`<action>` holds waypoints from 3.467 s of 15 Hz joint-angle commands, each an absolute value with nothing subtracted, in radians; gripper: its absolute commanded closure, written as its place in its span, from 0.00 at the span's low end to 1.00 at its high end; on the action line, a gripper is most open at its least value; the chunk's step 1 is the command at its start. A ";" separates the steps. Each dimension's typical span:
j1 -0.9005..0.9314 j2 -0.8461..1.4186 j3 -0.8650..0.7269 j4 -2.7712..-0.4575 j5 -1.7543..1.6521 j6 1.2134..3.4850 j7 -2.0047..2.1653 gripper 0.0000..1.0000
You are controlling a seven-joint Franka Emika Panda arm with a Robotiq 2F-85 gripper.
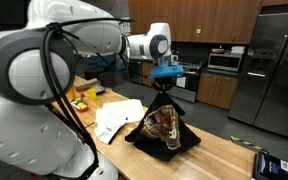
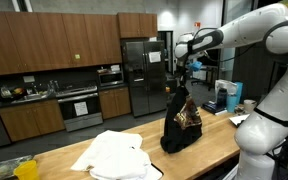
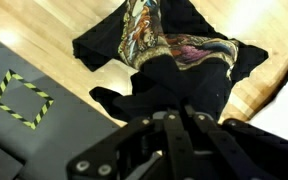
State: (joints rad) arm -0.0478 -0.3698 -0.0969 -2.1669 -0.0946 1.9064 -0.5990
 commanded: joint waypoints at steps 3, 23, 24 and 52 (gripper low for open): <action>-0.021 -0.386 -0.112 -2.155 -0.100 1.886 -0.593 0.92; 0.342 -0.148 0.259 -1.934 0.311 1.924 -0.352 0.98; 0.353 -0.107 0.284 -1.910 0.307 1.941 -0.332 0.98; 0.394 0.639 0.214 -1.491 -0.175 2.050 -0.007 0.37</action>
